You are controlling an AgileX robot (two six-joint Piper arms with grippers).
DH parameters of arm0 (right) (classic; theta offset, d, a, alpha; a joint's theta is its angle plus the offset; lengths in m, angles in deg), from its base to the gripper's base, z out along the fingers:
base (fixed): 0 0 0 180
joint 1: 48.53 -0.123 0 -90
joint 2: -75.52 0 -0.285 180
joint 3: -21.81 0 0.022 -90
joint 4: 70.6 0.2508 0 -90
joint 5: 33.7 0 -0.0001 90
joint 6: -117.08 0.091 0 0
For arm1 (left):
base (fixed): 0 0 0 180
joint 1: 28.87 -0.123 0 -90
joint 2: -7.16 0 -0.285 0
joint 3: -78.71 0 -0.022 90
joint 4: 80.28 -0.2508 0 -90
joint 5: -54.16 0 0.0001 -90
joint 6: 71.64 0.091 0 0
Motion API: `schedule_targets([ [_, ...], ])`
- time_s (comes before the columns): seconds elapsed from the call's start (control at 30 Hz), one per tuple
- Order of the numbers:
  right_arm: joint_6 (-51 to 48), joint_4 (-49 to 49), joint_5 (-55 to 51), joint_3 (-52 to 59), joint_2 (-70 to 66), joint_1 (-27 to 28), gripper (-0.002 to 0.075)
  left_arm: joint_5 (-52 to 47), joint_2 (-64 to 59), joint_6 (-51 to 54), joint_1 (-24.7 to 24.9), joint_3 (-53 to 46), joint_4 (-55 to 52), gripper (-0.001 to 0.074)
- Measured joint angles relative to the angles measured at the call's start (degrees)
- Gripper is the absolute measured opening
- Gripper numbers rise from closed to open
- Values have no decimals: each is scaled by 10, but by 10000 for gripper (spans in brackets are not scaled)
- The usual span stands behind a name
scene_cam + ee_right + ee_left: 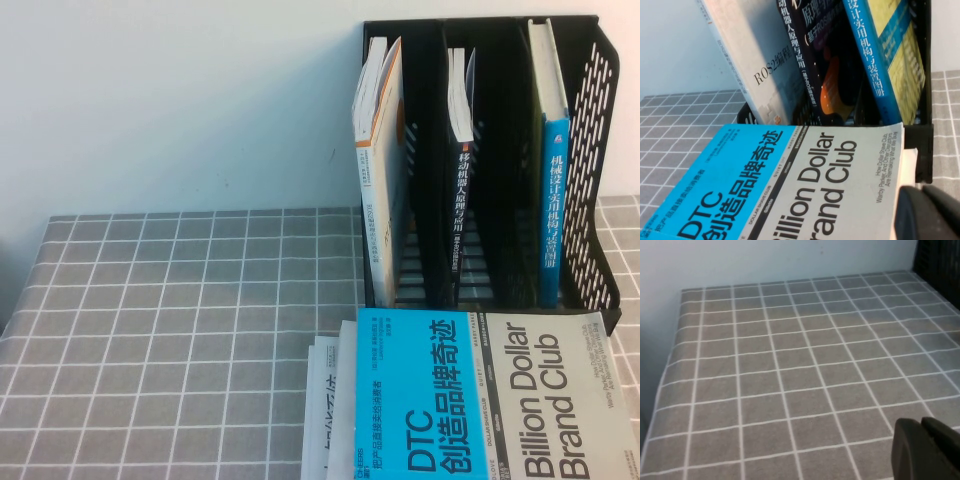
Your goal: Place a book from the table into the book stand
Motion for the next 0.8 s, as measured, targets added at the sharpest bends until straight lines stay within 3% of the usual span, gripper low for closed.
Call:
schedule_targets([
  [0.47, 0, 0, 0, 0, 0, 0, -5, -3, 0, 2, -144, 1, 37, -3],
  [0.8, 0, 0, 0, 0, 0, 0, -5, -7, 0, 60, -153, 1, 44, -3],
])
